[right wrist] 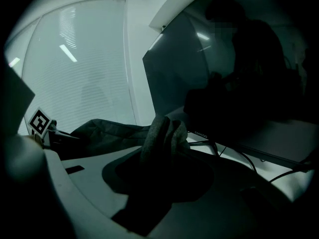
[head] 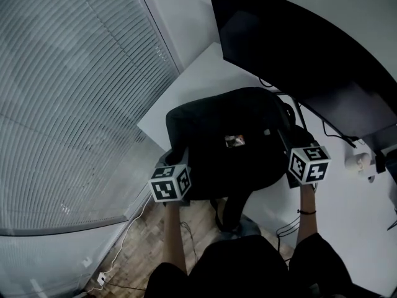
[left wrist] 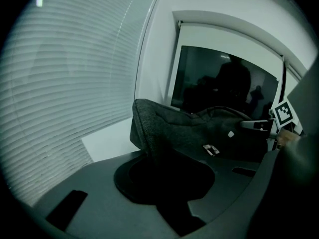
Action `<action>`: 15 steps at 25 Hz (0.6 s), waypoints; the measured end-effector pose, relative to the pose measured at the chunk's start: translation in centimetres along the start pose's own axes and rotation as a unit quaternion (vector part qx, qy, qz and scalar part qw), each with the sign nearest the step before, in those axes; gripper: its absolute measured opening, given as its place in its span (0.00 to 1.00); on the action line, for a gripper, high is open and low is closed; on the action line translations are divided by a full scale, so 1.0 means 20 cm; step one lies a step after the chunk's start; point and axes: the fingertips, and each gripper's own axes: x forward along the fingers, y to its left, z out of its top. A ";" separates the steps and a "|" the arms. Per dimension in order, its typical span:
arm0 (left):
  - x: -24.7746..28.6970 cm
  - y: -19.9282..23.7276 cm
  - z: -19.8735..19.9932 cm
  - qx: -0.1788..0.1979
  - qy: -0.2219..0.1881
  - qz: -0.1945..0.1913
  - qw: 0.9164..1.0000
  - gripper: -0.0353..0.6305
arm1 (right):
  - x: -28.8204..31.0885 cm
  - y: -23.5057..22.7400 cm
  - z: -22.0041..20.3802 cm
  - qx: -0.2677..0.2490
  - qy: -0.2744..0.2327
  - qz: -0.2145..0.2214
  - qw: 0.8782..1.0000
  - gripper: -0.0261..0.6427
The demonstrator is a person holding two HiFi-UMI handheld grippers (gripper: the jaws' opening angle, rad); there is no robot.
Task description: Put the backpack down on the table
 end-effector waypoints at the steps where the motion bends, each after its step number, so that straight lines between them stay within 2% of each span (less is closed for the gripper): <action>1: 0.01 0.01 0.00 0.002 0.004 0.001 1.000 0.13 | 0.01 -0.01 -0.01 -0.002 0.006 -0.003 1.000 0.22; 11: 0.12 0.06 -0.06 0.014 0.039 0.025 0.999 0.22 | 0.12 -0.09 -0.14 -0.011 0.055 -0.031 0.998 0.25; 15: 0.14 0.08 -0.09 0.006 0.048 0.035 0.998 0.26 | 0.13 -0.12 -0.17 -0.014 0.068 -0.041 0.997 0.28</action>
